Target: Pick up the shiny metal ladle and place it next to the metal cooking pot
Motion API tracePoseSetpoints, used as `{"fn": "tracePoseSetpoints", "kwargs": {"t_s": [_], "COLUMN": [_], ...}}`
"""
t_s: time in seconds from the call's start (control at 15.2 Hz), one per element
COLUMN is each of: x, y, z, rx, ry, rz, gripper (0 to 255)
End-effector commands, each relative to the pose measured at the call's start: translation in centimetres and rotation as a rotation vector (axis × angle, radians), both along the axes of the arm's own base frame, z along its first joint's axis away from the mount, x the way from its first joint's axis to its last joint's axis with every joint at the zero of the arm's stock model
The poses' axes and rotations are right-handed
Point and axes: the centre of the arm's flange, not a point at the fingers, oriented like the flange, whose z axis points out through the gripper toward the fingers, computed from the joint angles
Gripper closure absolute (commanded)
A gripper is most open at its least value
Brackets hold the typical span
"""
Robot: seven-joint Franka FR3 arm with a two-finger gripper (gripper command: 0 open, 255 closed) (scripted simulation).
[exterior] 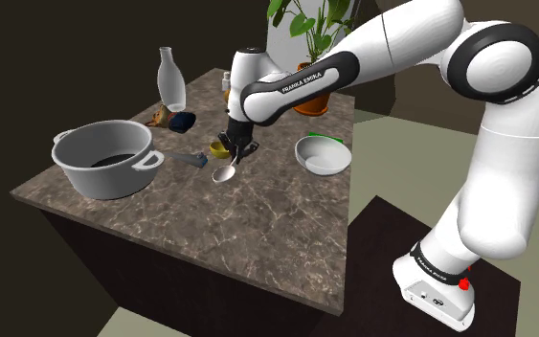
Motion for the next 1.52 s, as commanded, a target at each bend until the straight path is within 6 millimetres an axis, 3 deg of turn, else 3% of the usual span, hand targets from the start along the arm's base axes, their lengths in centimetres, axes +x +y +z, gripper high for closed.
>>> {"fn": "tracePoseSetpoints", "kwargs": {"t_s": [0.0, 0.46, 0.53, 0.86, 1.12, 1.45], "x": [0.0, 0.0, 0.0, 0.0, -0.4, -0.4], "y": [0.1, 0.1, 0.1, 0.1, -0.2, -0.2], "z": [-0.6, -0.6, -0.6, -0.6, 4.4, 4.4], "rx": [0.000, 0.000, 0.000, 0.000, 0.000, 0.000], "ry": [0.000, 0.000, 0.000, 0.000, 0.000, 0.000], "rz": [0.000, 0.000, 0.000, 0.000, 0.000, 0.000], "gripper": [255, 255, 0, 0, 0, 0]}}
